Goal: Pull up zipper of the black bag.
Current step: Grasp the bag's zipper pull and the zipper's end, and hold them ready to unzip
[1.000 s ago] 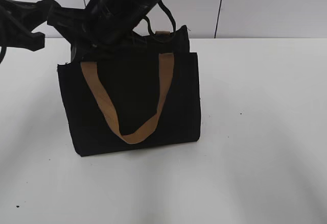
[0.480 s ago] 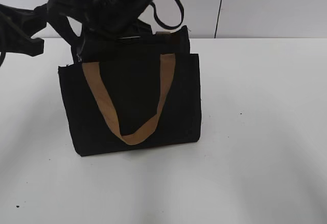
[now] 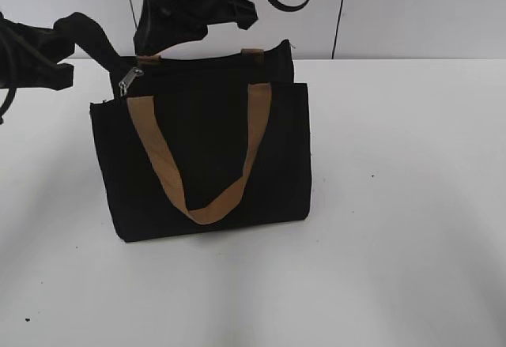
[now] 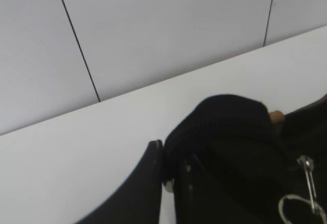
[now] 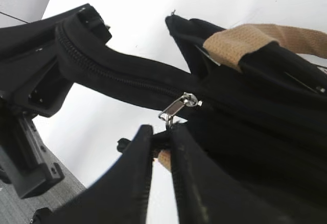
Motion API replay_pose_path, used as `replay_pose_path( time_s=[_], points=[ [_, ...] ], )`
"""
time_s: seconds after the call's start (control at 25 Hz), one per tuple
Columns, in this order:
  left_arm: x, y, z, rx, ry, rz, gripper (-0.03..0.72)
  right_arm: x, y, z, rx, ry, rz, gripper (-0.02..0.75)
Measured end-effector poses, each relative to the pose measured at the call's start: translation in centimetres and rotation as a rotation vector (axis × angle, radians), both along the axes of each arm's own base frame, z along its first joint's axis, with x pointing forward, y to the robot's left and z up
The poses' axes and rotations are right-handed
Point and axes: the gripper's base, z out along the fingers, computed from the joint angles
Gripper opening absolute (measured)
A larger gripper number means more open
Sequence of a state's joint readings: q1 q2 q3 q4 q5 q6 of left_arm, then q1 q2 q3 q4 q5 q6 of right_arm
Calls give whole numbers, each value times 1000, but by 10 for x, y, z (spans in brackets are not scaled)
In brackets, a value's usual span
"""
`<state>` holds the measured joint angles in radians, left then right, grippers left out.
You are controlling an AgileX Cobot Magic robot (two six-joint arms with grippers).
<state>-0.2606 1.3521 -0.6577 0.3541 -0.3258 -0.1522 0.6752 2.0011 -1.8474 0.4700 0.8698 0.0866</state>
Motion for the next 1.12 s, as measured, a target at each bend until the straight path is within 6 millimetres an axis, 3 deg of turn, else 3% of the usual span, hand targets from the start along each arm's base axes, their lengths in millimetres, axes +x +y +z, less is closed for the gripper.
replay_pose_path(
  time_s=[0.16, 0.24, 0.4, 0.68, 0.84, 0.96, 1.12],
  points=[
    [0, -1, 2, -14, -18, -3, 29, -3, 10, -6, 5, -8, 10, 267],
    [0, -1, 2, -17, -22, -4, 29, -4, 19, -21, -14, 14, 25, 288],
    [0, -1, 3, -18, -24, -4, 29, 2, 31, -50, -35, 39, 16, 271],
    [0, -1, 3, -18, -24, -4, 29, 13, 31, -60, -39, 4, -70, 248],
    [1, -1, 3, -24, -32, -7, 29, 13, 35, -66, -24, 31, -100, 150],
    [1, -1, 4, -28, -41, -10, 29, 12, 38, -68, -21, 35, -100, 22],
    [1, -2, 4, -29, -42, -10, 29, 13, 37, -68, -31, 19, -94, -13]
  ],
)
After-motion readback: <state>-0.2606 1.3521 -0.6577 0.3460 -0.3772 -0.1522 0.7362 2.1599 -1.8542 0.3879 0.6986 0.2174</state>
